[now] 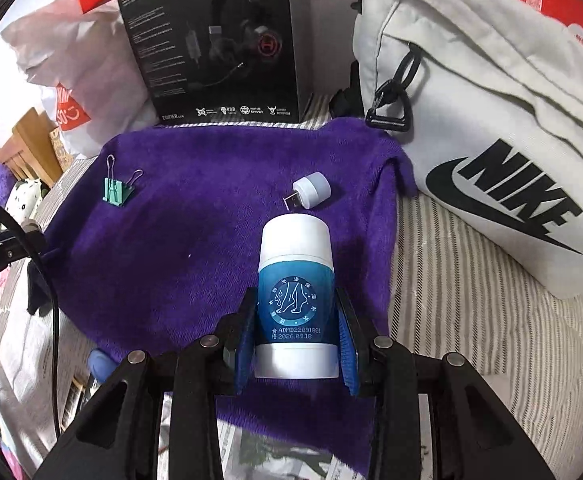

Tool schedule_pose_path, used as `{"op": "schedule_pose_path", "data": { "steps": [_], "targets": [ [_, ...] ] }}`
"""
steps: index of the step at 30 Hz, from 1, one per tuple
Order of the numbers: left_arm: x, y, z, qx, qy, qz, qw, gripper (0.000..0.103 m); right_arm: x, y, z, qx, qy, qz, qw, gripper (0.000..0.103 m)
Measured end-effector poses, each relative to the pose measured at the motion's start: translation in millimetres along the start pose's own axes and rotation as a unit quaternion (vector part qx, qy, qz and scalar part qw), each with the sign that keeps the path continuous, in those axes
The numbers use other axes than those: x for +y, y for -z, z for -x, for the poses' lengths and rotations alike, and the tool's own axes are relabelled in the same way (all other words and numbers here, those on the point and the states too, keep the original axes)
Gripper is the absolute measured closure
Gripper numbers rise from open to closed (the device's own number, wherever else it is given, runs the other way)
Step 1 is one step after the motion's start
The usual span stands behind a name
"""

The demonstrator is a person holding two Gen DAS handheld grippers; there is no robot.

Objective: Organize rigid objects
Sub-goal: 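Carry the bottle onto the towel and open the right gripper while the left carries the tape roll, then lower the tape roll beside the clip on the towel and open the left gripper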

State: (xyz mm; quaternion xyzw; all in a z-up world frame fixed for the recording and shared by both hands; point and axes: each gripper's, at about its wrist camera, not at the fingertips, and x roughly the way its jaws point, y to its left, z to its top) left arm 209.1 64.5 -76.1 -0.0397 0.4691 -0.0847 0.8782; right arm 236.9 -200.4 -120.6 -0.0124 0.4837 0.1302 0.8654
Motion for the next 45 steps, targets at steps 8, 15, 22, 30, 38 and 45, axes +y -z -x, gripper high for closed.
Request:
{"op": "schedule_pose_path", "data": {
  "steps": [8, 15, 22, 30, 38, 45],
  "targets": [
    [6.3, -6.1, -14.7, 0.002, -0.011, 0.004, 0.9999, 0.074, -1.8, -6.7, -17.5, 0.008, 0.006, 0.004, 1.000, 0.067],
    [7.3, -9.3, -25.4, 0.007, -0.009, 0.003, 0.9999, 0.074, 3.1, -15.0, -25.4, 0.009, 0.018, 0.017, 1.000, 0.067],
    [8.3, -17.8, -29.8, 0.005, -0.006, 0.002, 1.0000, 0.074, 9.6, -20.4, -34.3, 0.017, 0.024, 0.032, 0.999, 0.067],
    [13.8, -21.6, -41.7, 0.008, -0.006, 0.007, 0.9999, 0.074, 11.9, -18.2, -35.2, 0.014, 0.024, 0.045, 0.999, 0.067],
    [14.4, -22.0, -66.3, 0.025, -0.006, 0.010, 0.9996, 0.074, 14.4, -13.5, -26.1, 0.020, 0.012, 0.036, 0.999, 0.052],
    [-1.3, -26.7, -75.2, 0.019, -0.032, -0.023, 0.9990, 0.073, 14.7, -0.6, 7.8, 0.008, 0.004, 0.026, 1.000, 0.045]
  ]
}}
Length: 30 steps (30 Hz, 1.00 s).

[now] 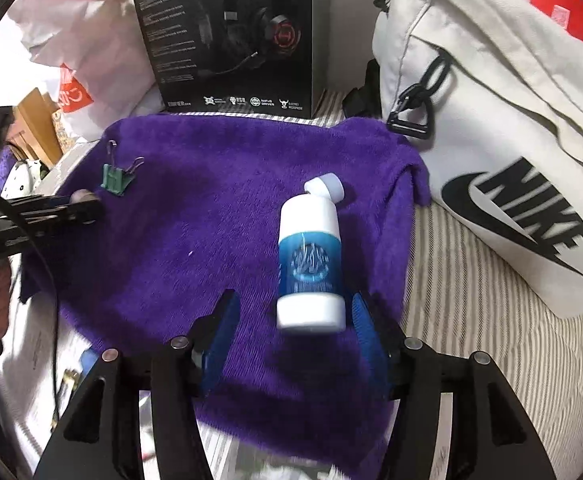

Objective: Organize rigid objects
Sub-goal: 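Lower the tape roll beside the clip on the towel and open the left gripper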

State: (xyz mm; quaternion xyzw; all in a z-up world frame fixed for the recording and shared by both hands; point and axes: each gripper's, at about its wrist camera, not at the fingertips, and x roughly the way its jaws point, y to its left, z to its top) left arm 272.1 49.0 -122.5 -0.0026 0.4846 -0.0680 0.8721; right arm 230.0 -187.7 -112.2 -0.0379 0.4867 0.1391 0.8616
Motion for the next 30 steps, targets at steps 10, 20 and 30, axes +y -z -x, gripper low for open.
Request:
{"op": "schedule_pose_path", "data": {
  "steps": [10, 20, 30],
  "targets": [
    [-8.8, 2.5, -0.3, -0.003, -0.026, -0.019, 0.9995, 0.073, 3.7, 23.5, 52.2, -0.034, -0.018, -0.014, 0.999, 0.045],
    [-13.5, 10.4, 5.4, 0.000, -0.023, -0.024, 0.9995, 0.056, 13.8, 36.4, 66.6, -0.037, -0.016, -0.011, 0.999, 0.045],
    [-16.2, 22.5, 16.4, 0.010, -0.026, -0.023, 0.9993, 0.046, 13.8, 51.1, 77.6, -0.037, -0.016, -0.022, 0.999, 0.045]
  ]
}}
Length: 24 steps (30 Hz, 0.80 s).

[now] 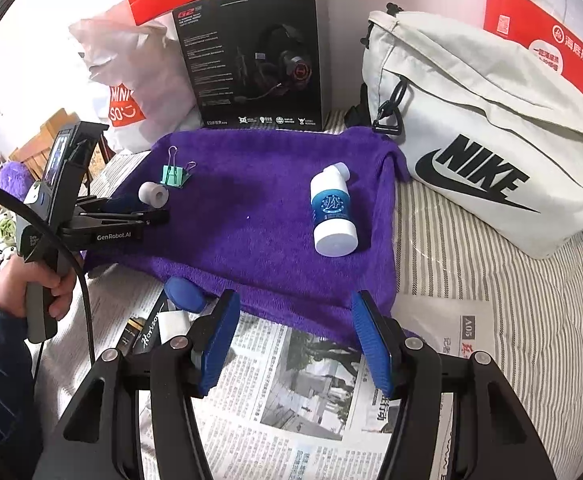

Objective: Organize rigid objects
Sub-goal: 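Lower the tape roll beside the clip on the towel and open the left gripper, then move the left gripper to the gold-black Grand Reserve tube and close on it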

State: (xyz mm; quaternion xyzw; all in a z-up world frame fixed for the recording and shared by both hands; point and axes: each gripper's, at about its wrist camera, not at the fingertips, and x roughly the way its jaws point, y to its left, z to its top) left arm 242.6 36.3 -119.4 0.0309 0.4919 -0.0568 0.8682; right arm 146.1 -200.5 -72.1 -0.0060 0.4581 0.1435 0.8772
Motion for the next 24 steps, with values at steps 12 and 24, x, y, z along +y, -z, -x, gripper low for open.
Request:
{"op": "schedule_pose_path", "data": {
  "steps": [12, 24],
  "targets": [
    [-13.5, 45.1, 76.3, -0.035, 0.031, 0.000, 0.9989, 0.046, 6.5, 18.1, 10.1, -0.002, -0.020, -0.014, 1.000, 0.042],
    [-55.5, 123.6, 81.9, -0.005, 0.054, 0.002, 0.9985, 0.046, 1.8, 29.2, 27.1, -0.017, -0.013, -0.018, 1.000, 0.041]
  ]
}}
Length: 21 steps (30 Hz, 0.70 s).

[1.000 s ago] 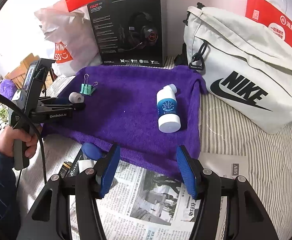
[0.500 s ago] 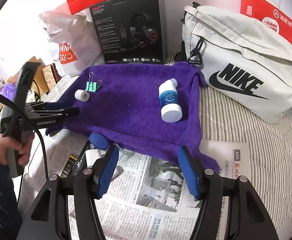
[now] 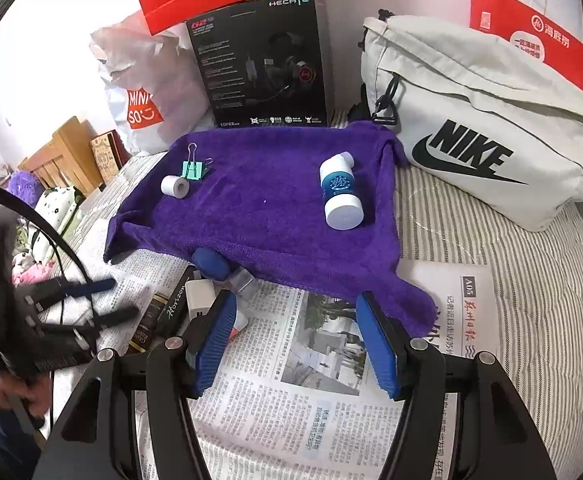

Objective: Organize rigid objects
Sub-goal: 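Move the left gripper to the gold-black Grand Reserve tube and close on it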

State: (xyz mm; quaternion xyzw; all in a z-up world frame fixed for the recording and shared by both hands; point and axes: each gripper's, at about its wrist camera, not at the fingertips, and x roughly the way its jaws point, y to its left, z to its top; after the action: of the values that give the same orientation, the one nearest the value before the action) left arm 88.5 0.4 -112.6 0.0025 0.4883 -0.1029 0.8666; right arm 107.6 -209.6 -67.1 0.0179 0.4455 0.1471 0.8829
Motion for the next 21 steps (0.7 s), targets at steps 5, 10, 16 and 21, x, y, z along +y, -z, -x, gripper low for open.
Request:
{"op": "schedule_pose_path", "data": {
  "steps": [5, 10, 16, 21],
  "targets": [
    [0.2, 9.1, -6.6, 0.009, -0.024, -0.011, 0.9996, 0.043, -7.8, 3.8, 6.0, -0.006, -0.001, -0.012, 1.000, 0.040],
    [11.6, 8.2, -7.7, 0.010, -0.057, -0.014, 0.9982, 0.043, -13.3, 6.9, 3.1, -0.002, 0.002, -0.019, 1.000, 0.040],
    [5.6, 0.3, -12.9, 0.001, -0.040, -0.052, 0.9979, 0.045, -11.4, 11.0, -8.2, 0.013, -0.001, -0.016, 1.000, 0.040],
    [4.2, -0.6, -10.0, -0.004, -0.017, -0.066, 0.9977, 0.078, -9.7, 14.7, -11.2, 0.020, 0.001, -0.013, 1.000, 0.040]
  ]
}}
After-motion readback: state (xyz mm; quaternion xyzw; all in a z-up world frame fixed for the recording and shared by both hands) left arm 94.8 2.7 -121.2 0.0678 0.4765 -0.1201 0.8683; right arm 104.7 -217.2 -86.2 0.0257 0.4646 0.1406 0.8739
